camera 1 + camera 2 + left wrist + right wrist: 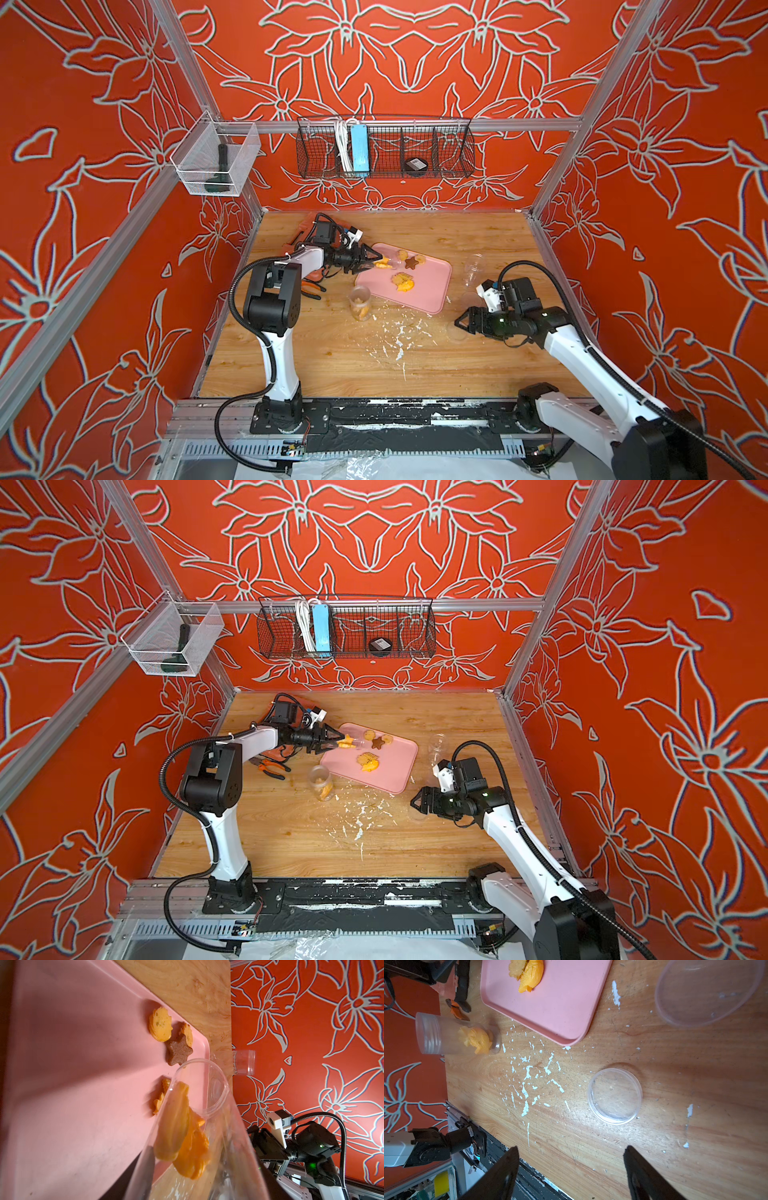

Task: Pour the cookies out of the jar
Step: Pour the cookies in the jar onto the tray.

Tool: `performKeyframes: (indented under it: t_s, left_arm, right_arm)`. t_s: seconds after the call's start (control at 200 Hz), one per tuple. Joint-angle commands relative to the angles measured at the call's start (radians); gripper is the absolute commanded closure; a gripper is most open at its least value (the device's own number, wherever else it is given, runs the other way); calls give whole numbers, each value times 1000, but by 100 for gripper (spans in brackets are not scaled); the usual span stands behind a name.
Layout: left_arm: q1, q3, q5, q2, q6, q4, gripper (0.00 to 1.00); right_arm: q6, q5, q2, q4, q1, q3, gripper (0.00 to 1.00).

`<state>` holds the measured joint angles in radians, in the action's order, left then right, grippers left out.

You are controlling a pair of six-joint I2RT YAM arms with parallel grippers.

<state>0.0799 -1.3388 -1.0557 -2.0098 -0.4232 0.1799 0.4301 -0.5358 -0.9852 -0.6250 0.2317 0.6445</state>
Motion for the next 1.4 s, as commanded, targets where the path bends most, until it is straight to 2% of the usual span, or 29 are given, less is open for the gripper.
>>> performKeyframes:
  t_s: [0.0,0.17,0.24,0.29,0.315,0.355,0.405,0.44,0.55,0.586,0.656,0.756,0.786,0.836,0.866,0.896,0.956,0.981,1.011,1.061,1.091,1.156,1.176,1.211,1.246,1.271,1.296,1.361,1.396]
  left_arm:
    - [1,-25,-20,28,34,33,40]
    - [1,-5,-71,16,-9,-19,40]
    - [4,-44,29,22,73,91,40]
    - [7,-87,151,23,150,200,40]
    - [5,-93,163,25,163,211,40]
    - [-3,-65,90,30,132,148,40]
    - [-6,-7,-53,35,17,-4,40]
    - [-5,11,-76,37,-21,-42,40]
    - [4,-93,123,18,165,214,39]
    - [2,-89,109,14,168,204,39]
    - [-2,-31,-4,23,71,79,39]
    - [18,-104,155,20,192,241,39]
    - [12,-93,120,18,176,213,39]
    - [-1,-33,-36,21,77,87,39]
    - [-2,-10,-66,25,25,15,39]
    - [0,-23,-31,28,47,40,39]
    - [10,-104,160,25,193,228,39]
    - [10,-120,190,22,219,265,39]
    - [-2,-101,138,26,197,240,39]
    - [-15,-28,6,39,83,89,39]
    - [-13,-23,17,45,70,74,39]
    - [-2,-86,150,44,183,212,39]
    - [-2,-92,160,44,195,232,39]
    - [-12,-72,98,47,166,191,39]
    - [-22,-24,-7,53,85,82,39]
    - [-22,-4,-31,57,36,27,39]
    - [-19,-12,-5,61,45,41,39]
    - [-5,-92,159,55,184,215,39]
    - [-8,-98,177,52,197,242,39]
  right_arm:
    - [-7,-11,11,-21,6,17,19]
    - [-5,-10,17,-19,5,15,19]
    - [-5,-9,19,-18,5,14,19]
    - [-5,-9,19,-19,6,14,19]
    - [-6,-9,17,-19,6,14,19]
    - [-6,-9,15,-18,5,14,19]
    - [-8,-9,11,-18,5,16,19]
    - [-8,-9,8,-19,5,18,19]
    - [-8,-10,12,-21,5,16,19]
    - [-6,-9,16,-18,5,14,19]
    - [-6,-7,17,-16,6,14,19]
    - [-8,-10,11,-19,5,17,19]
    - [-8,-10,12,-18,5,15,19]
    - [-8,-9,13,-16,5,14,19]
    - [-9,-9,13,-18,5,15,19]
    - [-8,-9,13,-19,6,17,19]
    - [-8,-10,15,-21,6,17,19]
    - [-8,-10,18,-19,5,14,19]
    - [-7,-9,20,-17,6,12,19]
    - [-6,-7,20,-17,6,12,19]
    - [-7,-8,18,-18,6,14,19]
    - [-8,-8,13,-21,6,17,19]
    - [-8,-9,14,-20,5,17,19]
    - [-9,-9,15,-18,5,14,19]
    - [-8,-7,16,-17,6,14,19]
    - [-7,-6,16,-18,5,14,19]
    - [-8,-6,16,-19,5,15,19]
    - [-8,-8,17,-21,6,17,19]
    - [-7,-6,20,-20,6,14,19]
